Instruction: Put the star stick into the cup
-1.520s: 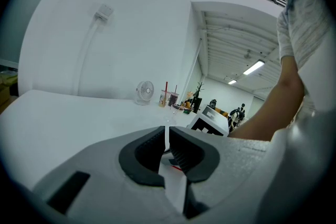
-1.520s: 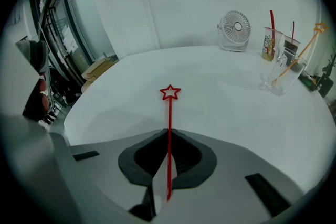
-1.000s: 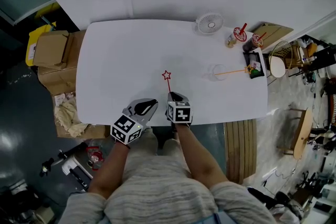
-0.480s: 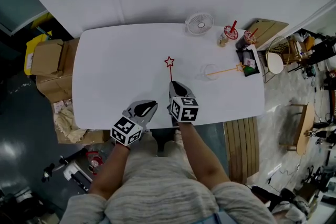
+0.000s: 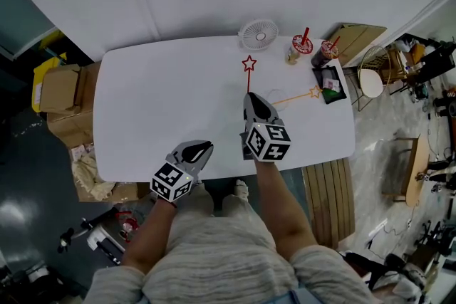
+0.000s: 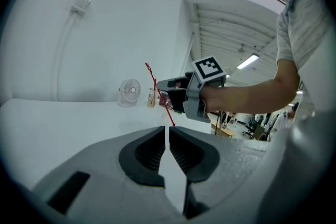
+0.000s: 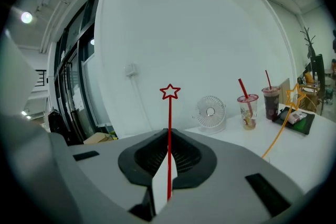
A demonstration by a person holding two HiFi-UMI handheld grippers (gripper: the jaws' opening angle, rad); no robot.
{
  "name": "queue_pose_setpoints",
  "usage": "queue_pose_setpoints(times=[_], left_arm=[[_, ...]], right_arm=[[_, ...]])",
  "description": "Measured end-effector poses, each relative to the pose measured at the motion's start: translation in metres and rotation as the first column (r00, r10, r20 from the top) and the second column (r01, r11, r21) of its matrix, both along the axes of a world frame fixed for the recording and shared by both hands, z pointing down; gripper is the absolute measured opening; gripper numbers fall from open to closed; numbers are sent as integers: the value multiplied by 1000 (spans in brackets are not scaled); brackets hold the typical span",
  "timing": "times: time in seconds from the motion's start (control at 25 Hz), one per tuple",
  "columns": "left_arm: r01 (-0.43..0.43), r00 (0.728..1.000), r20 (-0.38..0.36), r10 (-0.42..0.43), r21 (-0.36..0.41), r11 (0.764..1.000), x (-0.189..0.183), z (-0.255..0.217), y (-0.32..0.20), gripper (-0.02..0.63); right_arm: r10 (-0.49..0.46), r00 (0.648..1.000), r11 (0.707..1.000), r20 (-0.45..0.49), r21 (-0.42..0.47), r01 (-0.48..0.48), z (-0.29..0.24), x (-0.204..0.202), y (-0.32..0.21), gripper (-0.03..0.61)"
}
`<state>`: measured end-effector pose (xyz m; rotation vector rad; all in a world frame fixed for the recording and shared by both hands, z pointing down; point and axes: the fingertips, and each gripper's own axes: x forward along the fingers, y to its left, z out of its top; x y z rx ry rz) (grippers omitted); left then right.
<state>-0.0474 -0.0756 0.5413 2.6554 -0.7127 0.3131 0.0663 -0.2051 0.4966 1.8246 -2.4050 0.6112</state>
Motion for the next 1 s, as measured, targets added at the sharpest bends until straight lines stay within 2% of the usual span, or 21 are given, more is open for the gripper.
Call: queue_pose_setpoints(times=[0.28, 0.56, 1.0], left_arm=[[-9, 1000, 11, 10, -8, 1000, 19, 1, -1, 17], [-14, 1000, 26, 15, -22, 1000, 36, 5, -1, 17], [0, 999, 37, 2, -50, 999, 44, 14, -5, 17]], right_arm=[[60, 998, 993, 2, 104, -60, -31, 54, -19, 20], [121, 992, 971, 25, 206, -124, -52, 103, -33, 20], [175, 984, 956, 20, 236, -175, -35, 139, -50, 20]])
